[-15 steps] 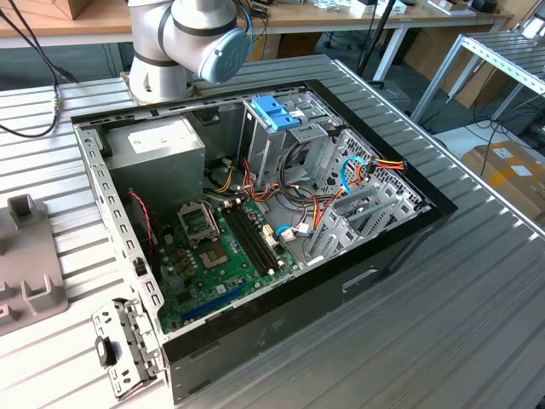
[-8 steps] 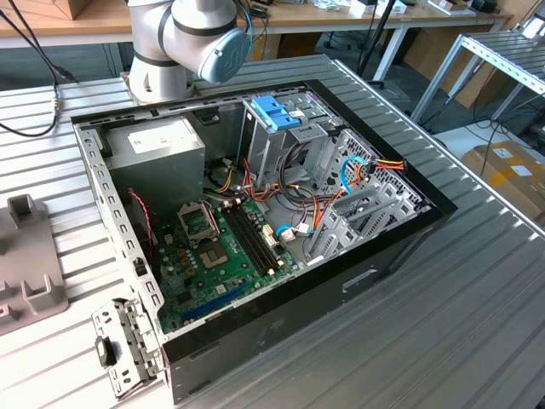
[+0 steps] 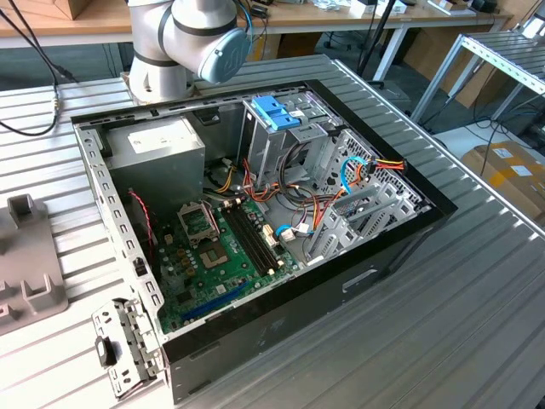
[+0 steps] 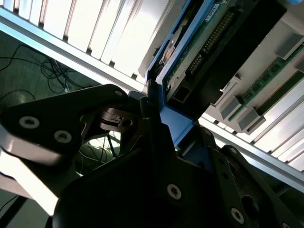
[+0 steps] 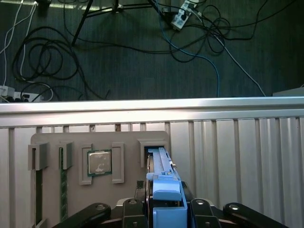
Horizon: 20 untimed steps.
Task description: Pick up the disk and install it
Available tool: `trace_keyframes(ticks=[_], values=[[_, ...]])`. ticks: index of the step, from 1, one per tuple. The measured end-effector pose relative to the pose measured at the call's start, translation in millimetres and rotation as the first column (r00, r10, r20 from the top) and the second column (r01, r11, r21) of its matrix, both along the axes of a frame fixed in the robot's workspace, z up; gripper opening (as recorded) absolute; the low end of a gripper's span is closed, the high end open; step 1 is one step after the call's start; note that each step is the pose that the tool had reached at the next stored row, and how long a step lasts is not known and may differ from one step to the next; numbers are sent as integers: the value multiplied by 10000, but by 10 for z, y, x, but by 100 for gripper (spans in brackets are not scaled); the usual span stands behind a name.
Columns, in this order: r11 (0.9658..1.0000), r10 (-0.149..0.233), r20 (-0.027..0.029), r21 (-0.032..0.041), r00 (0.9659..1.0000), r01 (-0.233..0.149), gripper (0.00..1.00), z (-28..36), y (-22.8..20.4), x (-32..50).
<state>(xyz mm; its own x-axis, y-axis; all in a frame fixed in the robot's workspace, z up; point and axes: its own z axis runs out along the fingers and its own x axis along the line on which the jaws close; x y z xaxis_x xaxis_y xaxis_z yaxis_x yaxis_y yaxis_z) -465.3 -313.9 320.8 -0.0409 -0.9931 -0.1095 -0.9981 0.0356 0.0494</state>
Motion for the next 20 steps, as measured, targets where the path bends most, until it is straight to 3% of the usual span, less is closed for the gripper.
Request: trace_keyframes(ticks=[20], values=[[9998,0,0,194,10000,0,37,120,0,0]])
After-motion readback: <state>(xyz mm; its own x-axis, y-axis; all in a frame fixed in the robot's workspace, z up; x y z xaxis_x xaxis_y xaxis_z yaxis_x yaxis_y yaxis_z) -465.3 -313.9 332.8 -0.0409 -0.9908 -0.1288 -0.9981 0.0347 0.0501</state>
